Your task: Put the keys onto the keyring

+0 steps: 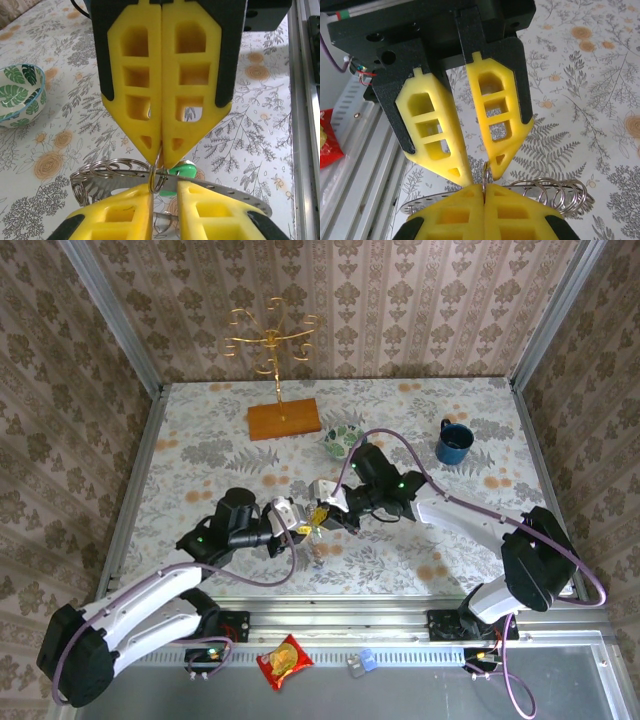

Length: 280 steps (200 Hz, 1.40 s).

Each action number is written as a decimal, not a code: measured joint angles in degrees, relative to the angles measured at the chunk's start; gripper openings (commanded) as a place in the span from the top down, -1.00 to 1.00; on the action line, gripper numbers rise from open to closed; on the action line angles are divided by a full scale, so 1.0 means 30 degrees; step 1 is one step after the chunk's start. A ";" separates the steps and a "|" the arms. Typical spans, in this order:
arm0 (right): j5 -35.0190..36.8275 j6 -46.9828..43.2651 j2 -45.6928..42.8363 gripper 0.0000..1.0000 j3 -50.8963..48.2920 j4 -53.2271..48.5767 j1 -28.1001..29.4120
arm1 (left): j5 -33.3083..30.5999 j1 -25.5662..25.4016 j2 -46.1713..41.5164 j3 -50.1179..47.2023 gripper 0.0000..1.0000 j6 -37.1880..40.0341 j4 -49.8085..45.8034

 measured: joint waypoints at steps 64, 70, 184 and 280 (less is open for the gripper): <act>0.0692 -0.1821 0.0423 1.00 0.1268 -0.2543 0.0408 | 0.0153 0.0000 0.0117 0.0036 0.65 0.0736 0.0036; 0.0743 -0.1880 0.0452 1.00 0.1311 -0.2579 0.0444 | 0.0204 -0.0007 0.0117 0.0036 0.66 0.0787 0.0044; 0.0619 0.0780 -0.1566 0.21 -0.1778 0.0401 -0.0342 | 0.0809 -0.0007 -0.0270 -0.1202 1.00 0.0204 0.2222; 0.0998 0.3854 -0.1654 0.37 -0.3395 0.3956 -0.0430 | 0.0947 -0.0007 -0.0488 -0.1960 1.00 -0.0721 0.4065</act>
